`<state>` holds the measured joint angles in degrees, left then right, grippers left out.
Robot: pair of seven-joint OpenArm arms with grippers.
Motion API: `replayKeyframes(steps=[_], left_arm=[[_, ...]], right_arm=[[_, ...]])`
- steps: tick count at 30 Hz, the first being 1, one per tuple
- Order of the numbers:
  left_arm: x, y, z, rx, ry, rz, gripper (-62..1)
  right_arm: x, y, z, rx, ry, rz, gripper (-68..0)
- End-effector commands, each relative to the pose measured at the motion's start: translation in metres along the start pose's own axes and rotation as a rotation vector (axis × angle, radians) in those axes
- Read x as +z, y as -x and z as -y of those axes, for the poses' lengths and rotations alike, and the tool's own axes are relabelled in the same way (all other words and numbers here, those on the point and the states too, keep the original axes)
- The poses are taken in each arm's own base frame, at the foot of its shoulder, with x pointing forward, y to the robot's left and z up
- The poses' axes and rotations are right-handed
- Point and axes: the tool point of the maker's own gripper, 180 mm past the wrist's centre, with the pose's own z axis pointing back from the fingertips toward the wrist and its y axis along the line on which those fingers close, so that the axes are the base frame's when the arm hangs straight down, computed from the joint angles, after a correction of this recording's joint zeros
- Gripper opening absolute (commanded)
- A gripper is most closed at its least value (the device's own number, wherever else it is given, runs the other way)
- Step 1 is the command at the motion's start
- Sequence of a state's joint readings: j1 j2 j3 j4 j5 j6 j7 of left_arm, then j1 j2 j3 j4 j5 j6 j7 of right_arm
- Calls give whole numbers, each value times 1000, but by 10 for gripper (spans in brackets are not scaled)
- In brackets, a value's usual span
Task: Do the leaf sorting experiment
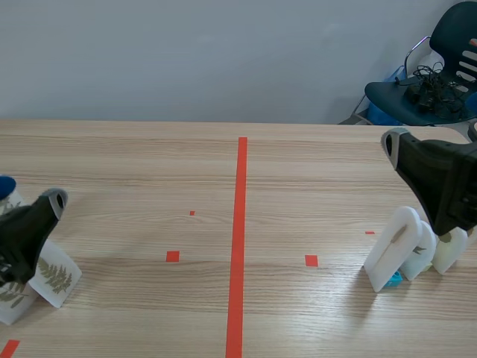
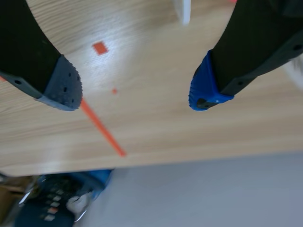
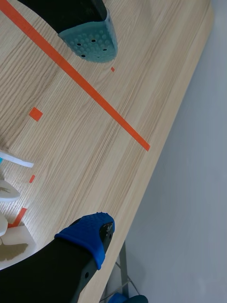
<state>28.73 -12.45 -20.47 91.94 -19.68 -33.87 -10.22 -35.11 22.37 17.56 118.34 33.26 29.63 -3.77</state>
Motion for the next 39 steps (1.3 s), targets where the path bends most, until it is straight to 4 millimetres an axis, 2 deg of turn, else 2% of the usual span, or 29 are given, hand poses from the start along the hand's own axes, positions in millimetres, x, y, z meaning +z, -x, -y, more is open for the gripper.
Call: replayKeyframes(steps=[1, 2, 3, 11, 30, 33, 39], left_arm=[[0, -25, 12, -4, 59, 57, -17], [0, -35, 23, -6, 108, 73, 14], [0, -43, 33, -13, 155, 83, 14], [-4, -70, 62, -113, 251, 77, 14], [-5, -71, 64, -115, 260, 75, 14], [-5, -71, 64, -115, 260, 76, 14], [-5, -71, 64, -115, 260, 76, 14]], right_arm=[[0, -7, 4, 1, 10, 29, 4], [0, -7, 4, 2, 10, 29, 4], [0, -7, 4, 2, 10, 29, 4], [0, -7, 4, 2, 10, 29, 4], [-1, -4, 2, -1, 5, 16, 4], [-6, -3, -9, -21, -27, 17, 4], [-29, 12, -47, -16, -89, -14, 4]])
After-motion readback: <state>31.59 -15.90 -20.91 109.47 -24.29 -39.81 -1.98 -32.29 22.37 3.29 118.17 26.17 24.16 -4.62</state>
